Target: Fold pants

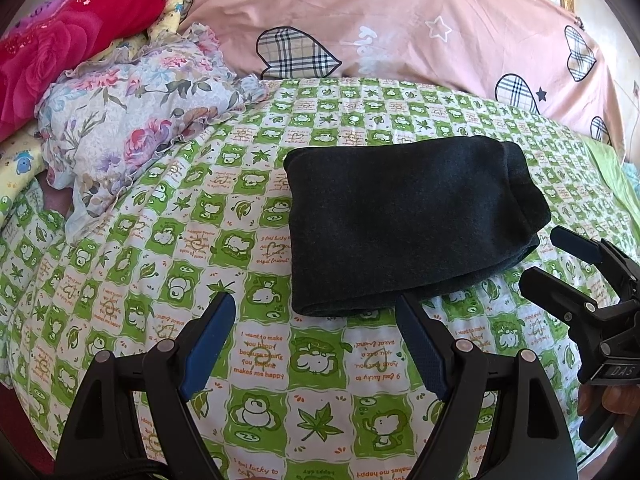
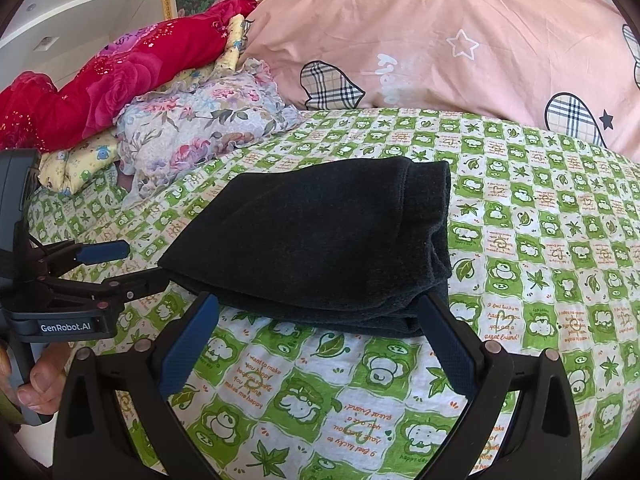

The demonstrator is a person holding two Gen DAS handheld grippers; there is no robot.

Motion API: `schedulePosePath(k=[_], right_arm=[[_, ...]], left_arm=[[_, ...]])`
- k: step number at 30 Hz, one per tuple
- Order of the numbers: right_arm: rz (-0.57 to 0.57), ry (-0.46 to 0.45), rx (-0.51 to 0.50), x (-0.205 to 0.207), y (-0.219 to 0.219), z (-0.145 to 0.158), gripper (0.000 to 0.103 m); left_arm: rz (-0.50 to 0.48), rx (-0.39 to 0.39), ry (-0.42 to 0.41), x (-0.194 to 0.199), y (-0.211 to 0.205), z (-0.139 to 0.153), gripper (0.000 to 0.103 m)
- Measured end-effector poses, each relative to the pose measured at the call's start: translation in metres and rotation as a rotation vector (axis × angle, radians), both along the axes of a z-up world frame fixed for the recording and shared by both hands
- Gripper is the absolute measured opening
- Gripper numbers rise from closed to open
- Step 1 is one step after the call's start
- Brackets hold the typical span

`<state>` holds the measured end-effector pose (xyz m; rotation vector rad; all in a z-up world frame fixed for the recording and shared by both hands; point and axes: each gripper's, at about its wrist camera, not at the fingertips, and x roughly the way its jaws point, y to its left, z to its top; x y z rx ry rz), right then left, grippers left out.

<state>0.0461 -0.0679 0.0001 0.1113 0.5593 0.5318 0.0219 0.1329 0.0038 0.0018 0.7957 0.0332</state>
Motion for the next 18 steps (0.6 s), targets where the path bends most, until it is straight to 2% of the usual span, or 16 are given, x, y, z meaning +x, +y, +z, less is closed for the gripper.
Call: schedulePosePath(k=[18], right_arm=[[-0.011, -0.014, 0.010, 0.0018, -0.0028, 0.0075, 0.100]], left_arm=[[-0.013, -0.010, -0.010, 0.0033, -0.0011, 0.0074, 0.083]])
